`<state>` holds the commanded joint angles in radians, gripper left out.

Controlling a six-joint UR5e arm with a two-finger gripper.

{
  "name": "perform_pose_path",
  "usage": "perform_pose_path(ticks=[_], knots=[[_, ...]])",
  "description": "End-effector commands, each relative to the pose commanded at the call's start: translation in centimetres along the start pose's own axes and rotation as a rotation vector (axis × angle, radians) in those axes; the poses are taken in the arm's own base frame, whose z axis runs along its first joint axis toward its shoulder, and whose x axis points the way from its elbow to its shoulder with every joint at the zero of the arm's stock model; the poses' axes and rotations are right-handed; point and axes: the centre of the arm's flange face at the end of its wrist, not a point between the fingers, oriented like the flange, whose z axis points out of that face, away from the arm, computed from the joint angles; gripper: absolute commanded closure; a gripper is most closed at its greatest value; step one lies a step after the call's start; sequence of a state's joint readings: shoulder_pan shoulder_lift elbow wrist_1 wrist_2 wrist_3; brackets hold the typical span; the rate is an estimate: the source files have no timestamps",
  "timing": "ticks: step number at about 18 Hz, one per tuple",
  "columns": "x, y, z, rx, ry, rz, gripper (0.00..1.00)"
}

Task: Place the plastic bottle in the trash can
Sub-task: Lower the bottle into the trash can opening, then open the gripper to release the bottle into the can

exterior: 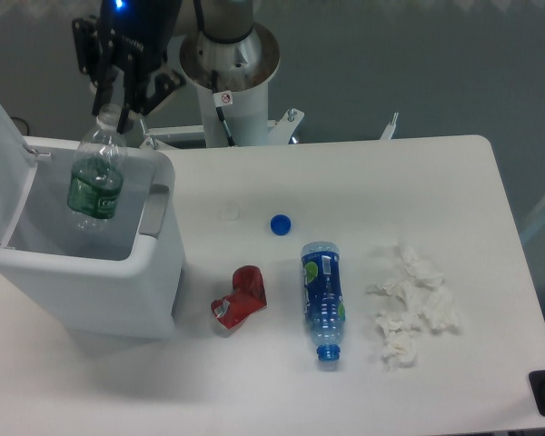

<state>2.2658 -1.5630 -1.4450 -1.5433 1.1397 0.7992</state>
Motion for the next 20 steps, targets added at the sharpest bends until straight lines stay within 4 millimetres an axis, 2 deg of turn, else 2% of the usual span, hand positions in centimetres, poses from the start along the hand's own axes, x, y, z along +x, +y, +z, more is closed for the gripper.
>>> perform_pose_path(ticks=[3, 7, 12, 13, 16, 17, 18, 19, 20], knots=[[-0.8, -1.0, 2.4, -0.029, 0.017, -0.003, 1.00], [-0.7, -1.7, 5.2, -0.106, 0.012, 0.018, 0.98], [-0.7, -2.0, 7.0, -0.125, 0.034, 0.027, 0.96], [-0.8, -2.0, 7.2, -0.127, 0.035, 0.028, 0.90], [-0.9, -2.2, 7.5, -0.117, 0.029, 0.034, 0.58], [-0.9, -2.2, 7.6, -0.117, 0.029, 0.031, 0.36], [-0.9, -2.3, 7.5, -0.112, 0.024, 0.034, 0.08], [-0.8, -2.4, 7.3, -0.103, 0.018, 0.037, 0.01], [-0.8, -2.4, 7.2, -0.099, 0.014, 0.039, 0.00]])
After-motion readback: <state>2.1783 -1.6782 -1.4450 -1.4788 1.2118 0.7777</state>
